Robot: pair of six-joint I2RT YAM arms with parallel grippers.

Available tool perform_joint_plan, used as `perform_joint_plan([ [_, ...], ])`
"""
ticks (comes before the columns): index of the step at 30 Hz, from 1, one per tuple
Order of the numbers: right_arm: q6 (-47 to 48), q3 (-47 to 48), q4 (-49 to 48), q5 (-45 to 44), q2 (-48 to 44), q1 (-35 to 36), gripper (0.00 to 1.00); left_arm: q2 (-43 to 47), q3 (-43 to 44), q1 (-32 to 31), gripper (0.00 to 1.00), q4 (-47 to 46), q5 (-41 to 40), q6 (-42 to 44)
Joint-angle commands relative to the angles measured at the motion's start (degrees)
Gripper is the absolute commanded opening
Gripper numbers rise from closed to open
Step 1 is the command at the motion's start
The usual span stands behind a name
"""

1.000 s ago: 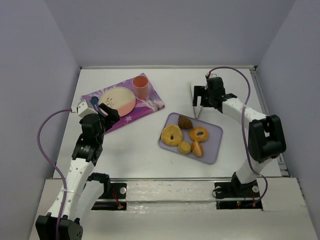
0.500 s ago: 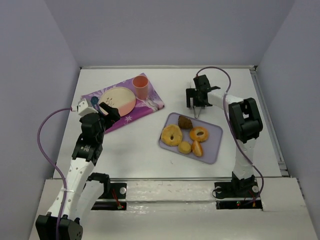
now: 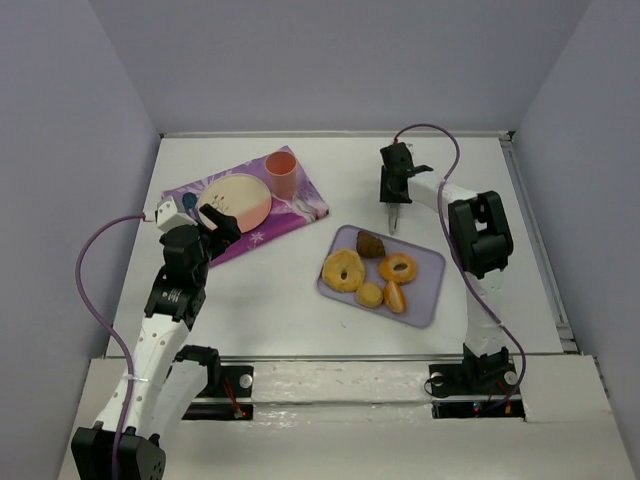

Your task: Place the bread

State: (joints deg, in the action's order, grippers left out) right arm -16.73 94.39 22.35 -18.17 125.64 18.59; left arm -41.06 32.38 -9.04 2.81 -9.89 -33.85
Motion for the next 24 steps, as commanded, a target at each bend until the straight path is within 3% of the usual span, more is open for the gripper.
perform_joint_plan([
  [1, 0.2, 0.3, 3.8, -4.1, 0.6, 0.3, 0.39, 0.9, 0.9, -0.4, 0.99, -2.1, 0.2, 1.0],
  [8, 5.5, -4.6, 3.8, -1.6, -15.9, 0.3, 0.29, 1.8, -0.1, -0.4, 0.99, -2.5, 0.7, 0.5],
  [13, 5.4, -17.3, 3.6, 3.4, -33.0, 0.3, 0.27, 1.5, -0.6, -0.4, 0.99, -2.5, 1.4, 0.5],
  [17, 0.7, -28.9, 4.5, 11.6, -44.6, 0.3, 0.30, 1.5, -0.8, -0.4, 0.99, -2.4, 2.2, 0.5],
  [20, -2.0, -37.0, 4.9, 22.4, -52.9, 2.4, 0.31, 1.8, -0.8, -0.4, 0.99, -3.8, 2.7, 0.5],
  [21, -2.1, -38.3, 5.5, 26.9, -55.0, 3.1, 0.32, 1.9, -0.7, -0.4, 0.99, -3.9, 2.9, 0.6],
  [24, -2.2, -40.4, 10.9, 29.7, -62.2, 5.7, 0.34, 2.4, -0.9, -0.4, 0.99, -4.1, 3.5, 0.6],
])
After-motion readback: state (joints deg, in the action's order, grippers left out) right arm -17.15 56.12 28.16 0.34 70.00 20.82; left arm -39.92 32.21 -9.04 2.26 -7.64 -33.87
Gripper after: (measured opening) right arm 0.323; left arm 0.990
